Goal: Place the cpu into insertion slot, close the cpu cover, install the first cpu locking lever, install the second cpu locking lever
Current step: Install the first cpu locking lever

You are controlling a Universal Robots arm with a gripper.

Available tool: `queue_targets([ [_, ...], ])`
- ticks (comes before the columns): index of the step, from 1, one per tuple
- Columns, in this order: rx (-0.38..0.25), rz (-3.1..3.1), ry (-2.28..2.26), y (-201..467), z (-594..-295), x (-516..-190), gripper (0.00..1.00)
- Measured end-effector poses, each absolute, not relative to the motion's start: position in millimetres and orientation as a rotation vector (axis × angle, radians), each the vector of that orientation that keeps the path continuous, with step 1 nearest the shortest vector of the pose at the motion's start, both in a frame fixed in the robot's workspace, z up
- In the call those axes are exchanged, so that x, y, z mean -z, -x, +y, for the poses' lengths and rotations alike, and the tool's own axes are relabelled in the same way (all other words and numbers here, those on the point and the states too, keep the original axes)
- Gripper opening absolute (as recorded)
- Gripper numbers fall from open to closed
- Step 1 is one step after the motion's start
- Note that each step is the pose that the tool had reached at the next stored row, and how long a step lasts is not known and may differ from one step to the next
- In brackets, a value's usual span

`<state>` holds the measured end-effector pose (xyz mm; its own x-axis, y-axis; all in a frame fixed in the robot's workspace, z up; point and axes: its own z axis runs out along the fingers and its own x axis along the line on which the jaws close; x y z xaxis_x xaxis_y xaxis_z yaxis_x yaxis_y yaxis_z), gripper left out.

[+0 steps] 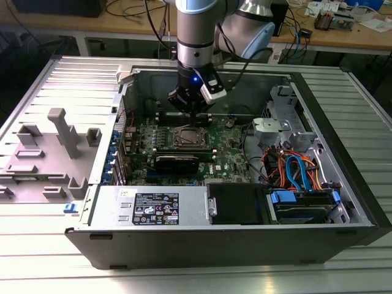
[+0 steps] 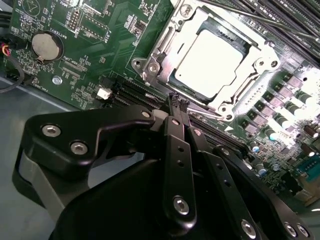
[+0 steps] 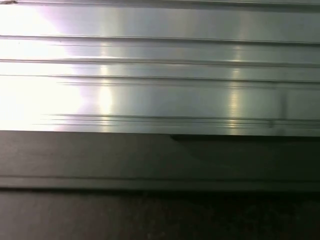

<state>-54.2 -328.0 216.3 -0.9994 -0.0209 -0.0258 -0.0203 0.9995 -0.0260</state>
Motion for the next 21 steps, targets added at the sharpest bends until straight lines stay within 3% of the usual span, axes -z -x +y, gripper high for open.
queue_targets([
  [21, 0.041, 3.115, 0.032, 48.9, -328.1, -207.2, 0.11],
])
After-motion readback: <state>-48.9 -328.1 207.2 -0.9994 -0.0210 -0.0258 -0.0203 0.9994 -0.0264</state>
